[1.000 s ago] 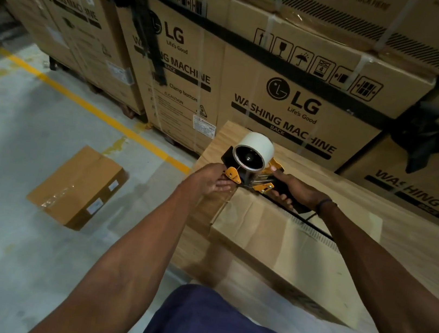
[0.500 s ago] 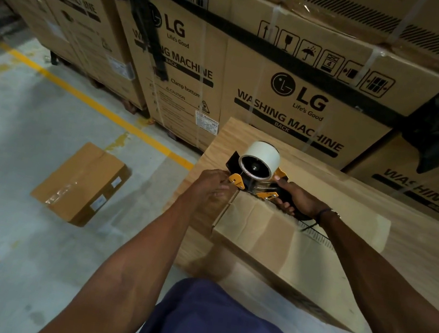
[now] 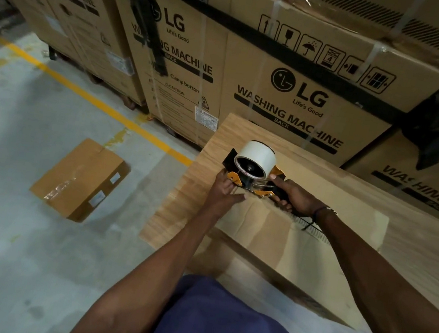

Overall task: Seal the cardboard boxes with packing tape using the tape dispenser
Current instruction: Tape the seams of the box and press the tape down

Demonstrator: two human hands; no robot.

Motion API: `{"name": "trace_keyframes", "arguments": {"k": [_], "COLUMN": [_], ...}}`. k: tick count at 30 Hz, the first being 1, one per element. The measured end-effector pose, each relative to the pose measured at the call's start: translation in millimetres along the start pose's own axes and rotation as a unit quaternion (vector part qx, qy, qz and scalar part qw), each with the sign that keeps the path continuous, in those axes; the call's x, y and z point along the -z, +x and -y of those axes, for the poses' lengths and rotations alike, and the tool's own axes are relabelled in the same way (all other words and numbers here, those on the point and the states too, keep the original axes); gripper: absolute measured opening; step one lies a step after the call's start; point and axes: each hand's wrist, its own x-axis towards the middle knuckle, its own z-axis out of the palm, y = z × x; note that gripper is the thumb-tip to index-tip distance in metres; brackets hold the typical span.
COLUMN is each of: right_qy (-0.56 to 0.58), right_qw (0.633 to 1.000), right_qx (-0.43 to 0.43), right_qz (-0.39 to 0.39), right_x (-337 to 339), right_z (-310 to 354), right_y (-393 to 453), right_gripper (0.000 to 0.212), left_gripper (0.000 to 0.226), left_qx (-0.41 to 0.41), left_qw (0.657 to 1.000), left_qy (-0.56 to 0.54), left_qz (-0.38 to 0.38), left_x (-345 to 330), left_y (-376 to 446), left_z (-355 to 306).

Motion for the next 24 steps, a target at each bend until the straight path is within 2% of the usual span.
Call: {"name": "trace_keyframes", "arguments": {"k": [3,6,10,13,21,24], "right_qy": [0.006,0.008,0.001,0.004,-0.001,0.007], "right_qw": [1.0,1.0,1.0,1.0,1.0,1.0], "right_qx": [-0.009,-0.018,-0.012,-0.012,-0.017,-0.017], "right_qz": [0.001,0.008,0.009,0.017,0.012,0.015], "right_x": [0.9,1.8,1.8,2.0,3.9,9.5], "right_z": [0.2,2.1,0.1,-0.9,-13.3,-16.8], "right_y": [0.7,0.9,0.7,-0.4,-6.9,-12.8], "right_gripper": [0.077,0.074,0.081,0.08,0.077,0.074], "left_gripper": [0.099,0.104,0.082,0.075,0.097,0.093], "left_qx": [-0.026,-0.042,-0.039,-0.046,-0.049,-0.061], "left_qw": [0.999,0.992,0.979,0.97,0.937,0.926], "left_qy": [0.038,0.121,0.2,0.237,0.345,0.37], "left_qz": [0.007,-0.011,-0.026,-0.026,-0.04,-0.041], "left_x": [-5.9,-5.4,-4.3,-6.3,-12.6,-17.9], "left_y": [-2.8,-6.2,-9.3,-10.2,-9.8,-10.6], "left_z": [1.1,6.4,10.4,12.0,22.7,23.9]}}
